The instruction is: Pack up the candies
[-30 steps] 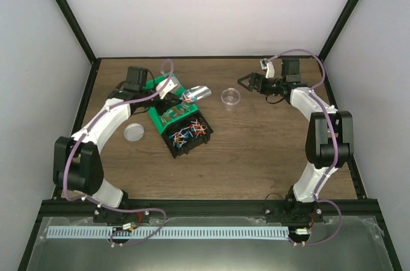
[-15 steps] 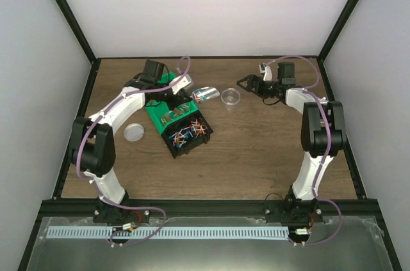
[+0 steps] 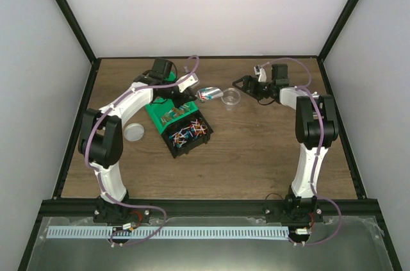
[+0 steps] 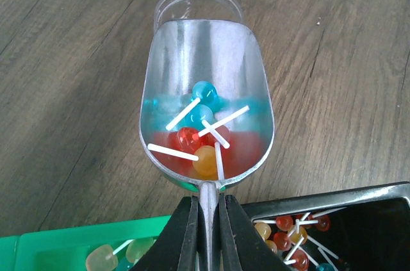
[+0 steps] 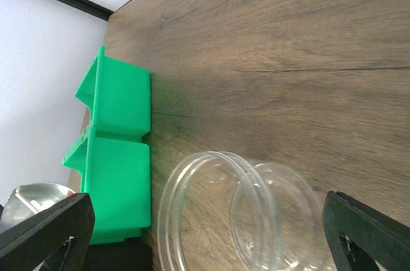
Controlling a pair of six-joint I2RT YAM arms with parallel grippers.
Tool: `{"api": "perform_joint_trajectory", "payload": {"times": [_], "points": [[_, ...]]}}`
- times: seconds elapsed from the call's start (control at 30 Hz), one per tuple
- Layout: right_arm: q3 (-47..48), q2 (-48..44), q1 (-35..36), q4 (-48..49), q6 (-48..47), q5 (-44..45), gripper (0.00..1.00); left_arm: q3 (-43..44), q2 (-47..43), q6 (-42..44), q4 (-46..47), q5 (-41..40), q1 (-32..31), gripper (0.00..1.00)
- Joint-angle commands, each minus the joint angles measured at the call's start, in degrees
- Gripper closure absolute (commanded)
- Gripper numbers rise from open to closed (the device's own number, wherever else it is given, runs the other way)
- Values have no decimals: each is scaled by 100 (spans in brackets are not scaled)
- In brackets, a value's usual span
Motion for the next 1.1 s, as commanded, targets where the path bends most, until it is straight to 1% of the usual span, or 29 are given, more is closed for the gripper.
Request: {"api": "perform_joint_trajectory", "payload": {"times": [0.0, 0.23, 0.67, 1.07], "points": [[303, 105, 264, 185, -66, 20, 0, 248, 130, 133, -103, -32, -48, 96], [327, 152, 424, 166, -34, -34, 0, 416, 281, 248, -282, -162, -109, 96], [129, 21, 563, 329, 342, -375, 0, 702, 414, 463, -712, -355, -205, 96], [101, 12, 566, 273, 316, -80, 0, 1267, 693, 601, -1291, -884, -392, 96]]}}
